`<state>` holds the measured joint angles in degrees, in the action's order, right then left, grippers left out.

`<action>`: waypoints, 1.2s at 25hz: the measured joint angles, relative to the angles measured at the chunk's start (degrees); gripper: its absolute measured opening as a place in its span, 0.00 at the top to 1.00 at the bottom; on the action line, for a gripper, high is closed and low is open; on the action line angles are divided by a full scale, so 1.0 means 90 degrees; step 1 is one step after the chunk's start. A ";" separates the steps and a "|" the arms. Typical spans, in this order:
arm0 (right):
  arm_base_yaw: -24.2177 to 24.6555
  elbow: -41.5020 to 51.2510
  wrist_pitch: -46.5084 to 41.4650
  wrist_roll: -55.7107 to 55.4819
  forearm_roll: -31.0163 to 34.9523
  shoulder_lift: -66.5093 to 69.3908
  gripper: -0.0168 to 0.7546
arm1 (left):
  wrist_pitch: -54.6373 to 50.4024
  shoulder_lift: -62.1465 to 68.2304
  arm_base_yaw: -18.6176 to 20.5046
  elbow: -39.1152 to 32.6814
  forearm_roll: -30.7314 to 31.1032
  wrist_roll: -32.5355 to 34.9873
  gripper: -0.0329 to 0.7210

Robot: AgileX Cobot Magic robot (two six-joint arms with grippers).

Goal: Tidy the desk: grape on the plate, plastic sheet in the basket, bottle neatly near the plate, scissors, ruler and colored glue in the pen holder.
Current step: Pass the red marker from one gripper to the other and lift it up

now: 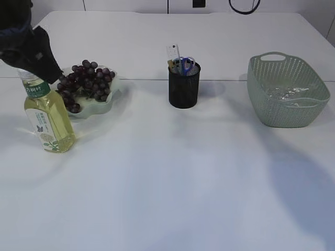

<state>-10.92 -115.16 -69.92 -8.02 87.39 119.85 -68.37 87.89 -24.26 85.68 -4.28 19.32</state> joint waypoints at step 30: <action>0.0009 -0.0024 0.0060 0.0251 0.1466 0.0000 0.93 | 1.3282 -0.0194 0.0000 -0.4822 0.0587 0.0090 0.55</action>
<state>-10.84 -115.38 -69.38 -5.76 100.58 119.85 51.17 86.14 -24.26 42.28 1.00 20.14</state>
